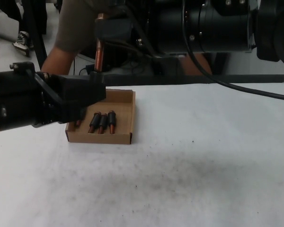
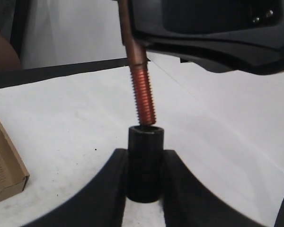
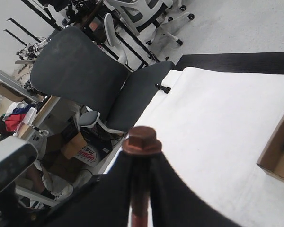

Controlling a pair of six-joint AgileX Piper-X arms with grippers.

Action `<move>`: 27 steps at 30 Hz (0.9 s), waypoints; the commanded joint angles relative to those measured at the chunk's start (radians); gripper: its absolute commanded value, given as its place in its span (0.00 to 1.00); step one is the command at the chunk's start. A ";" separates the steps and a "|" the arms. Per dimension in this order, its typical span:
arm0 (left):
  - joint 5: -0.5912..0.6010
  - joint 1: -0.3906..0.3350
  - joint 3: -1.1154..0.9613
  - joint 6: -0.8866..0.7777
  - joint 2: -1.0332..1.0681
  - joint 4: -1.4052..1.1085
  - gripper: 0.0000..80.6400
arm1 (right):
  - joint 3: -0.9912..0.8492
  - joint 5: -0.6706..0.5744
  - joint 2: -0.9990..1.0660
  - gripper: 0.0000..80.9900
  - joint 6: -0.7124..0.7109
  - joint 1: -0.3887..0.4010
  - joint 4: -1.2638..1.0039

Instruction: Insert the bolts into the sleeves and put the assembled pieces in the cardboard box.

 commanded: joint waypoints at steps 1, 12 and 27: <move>-0.004 0.002 0.000 -0.003 -0.013 -0.022 0.01 | -0.002 -0.014 -0.010 0.00 -0.008 -0.003 -0.022; -0.008 0.002 0.000 -0.017 -0.013 -0.056 0.01 | -0.002 -0.021 -0.010 0.00 -0.008 -0.003 0.000; -0.032 0.002 0.000 -0.017 -0.013 -0.056 0.01 | -0.002 -0.015 -0.059 0.00 -0.059 0.048 0.049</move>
